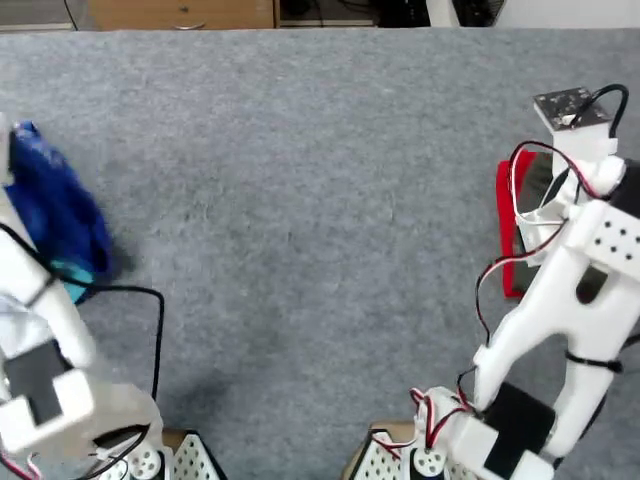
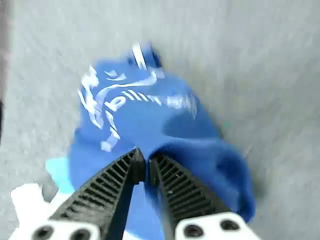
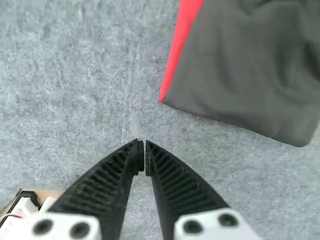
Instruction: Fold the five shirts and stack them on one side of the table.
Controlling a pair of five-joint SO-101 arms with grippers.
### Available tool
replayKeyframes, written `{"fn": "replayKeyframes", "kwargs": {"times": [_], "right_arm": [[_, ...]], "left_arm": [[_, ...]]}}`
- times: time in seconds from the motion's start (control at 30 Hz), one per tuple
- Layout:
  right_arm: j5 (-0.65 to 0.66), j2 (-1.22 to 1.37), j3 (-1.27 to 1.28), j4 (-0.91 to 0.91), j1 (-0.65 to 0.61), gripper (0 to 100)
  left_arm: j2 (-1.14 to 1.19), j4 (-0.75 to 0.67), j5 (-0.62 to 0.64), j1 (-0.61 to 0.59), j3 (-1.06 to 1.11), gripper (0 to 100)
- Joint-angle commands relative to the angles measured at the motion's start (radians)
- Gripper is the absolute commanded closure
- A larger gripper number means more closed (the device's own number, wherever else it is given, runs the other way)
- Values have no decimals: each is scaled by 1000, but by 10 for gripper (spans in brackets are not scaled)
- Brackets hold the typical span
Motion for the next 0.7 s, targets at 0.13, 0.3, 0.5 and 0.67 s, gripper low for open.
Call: {"fn": "replayKeyframes", "kwargs": {"times": [0.13,0.3,0.5,0.67], "right_arm": [[-11,-93,4,17,-7,964],[-9,-153,71,17,-7,964],[-8,-225,191,14,-7,964],[-8,-242,205,14,-13,964]], "left_arm": [[-219,-11,310,267,-66,979],[-300,-9,407,493,-72,979],[-418,-23,508,799,-74,979],[-506,14,506,967,-52,979]]}}
